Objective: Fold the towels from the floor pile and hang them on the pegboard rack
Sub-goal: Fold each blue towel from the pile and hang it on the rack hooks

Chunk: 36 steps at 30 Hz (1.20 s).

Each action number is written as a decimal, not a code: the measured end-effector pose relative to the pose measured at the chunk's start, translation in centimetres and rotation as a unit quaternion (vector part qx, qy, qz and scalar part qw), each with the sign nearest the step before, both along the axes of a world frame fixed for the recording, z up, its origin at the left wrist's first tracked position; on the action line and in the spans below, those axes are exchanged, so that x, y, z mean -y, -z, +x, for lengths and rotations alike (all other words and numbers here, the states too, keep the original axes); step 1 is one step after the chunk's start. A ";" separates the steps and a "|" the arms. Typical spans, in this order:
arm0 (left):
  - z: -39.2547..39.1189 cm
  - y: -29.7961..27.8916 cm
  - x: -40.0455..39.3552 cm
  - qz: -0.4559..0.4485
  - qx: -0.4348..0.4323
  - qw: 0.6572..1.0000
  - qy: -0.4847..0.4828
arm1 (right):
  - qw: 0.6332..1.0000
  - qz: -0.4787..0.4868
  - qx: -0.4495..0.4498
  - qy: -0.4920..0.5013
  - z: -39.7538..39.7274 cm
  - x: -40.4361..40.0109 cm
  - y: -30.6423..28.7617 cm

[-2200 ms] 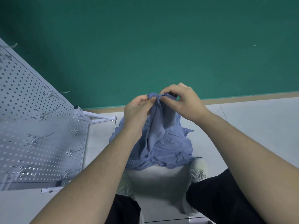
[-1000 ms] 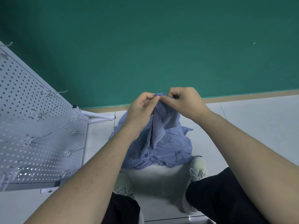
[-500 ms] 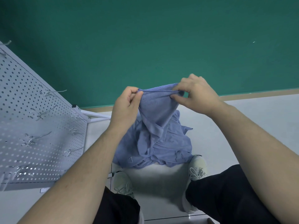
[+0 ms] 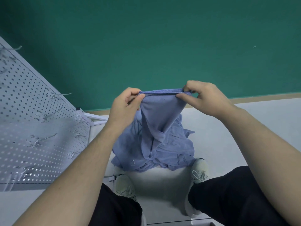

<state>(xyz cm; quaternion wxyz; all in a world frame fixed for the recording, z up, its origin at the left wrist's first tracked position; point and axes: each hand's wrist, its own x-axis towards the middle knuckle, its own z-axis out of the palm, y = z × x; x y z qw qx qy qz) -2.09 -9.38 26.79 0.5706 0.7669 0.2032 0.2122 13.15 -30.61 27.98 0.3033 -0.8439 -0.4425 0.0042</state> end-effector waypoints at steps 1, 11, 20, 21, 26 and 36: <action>-0.1 -0.5 0.1 -0.007 -0.003 1.000 0.001 | 0.999 0.008 -0.028 0.015 -0.3 0.2 -0.3; -0.9 -7.8 -0.4 0.048 -0.001 0.998 0.045 | 0.997 0.023 -0.073 -0.004 -1.6 1.6 -7.7; -1.7 -14.7 1.1 0.041 0.059 0.995 0.067 | 0.999 0.027 -0.002 -0.029 -3.4 1.8 -16.7; -1.9 -15.3 1.1 0.059 0.056 0.994 0.069 | 0.999 -0.018 0.026 -0.039 -3.7 1.9 -17.6; -3.3 -18.3 1.7 0.098 0.047 0.990 0.091 | 0.992 0.096 -0.075 -0.028 -4.2 2.9 -20.6; -3.8 -23.6 4.9 0.001 0.086 0.996 0.012 | 0.918 0.230 -0.319 0.057 -8.0 2.5 -24.3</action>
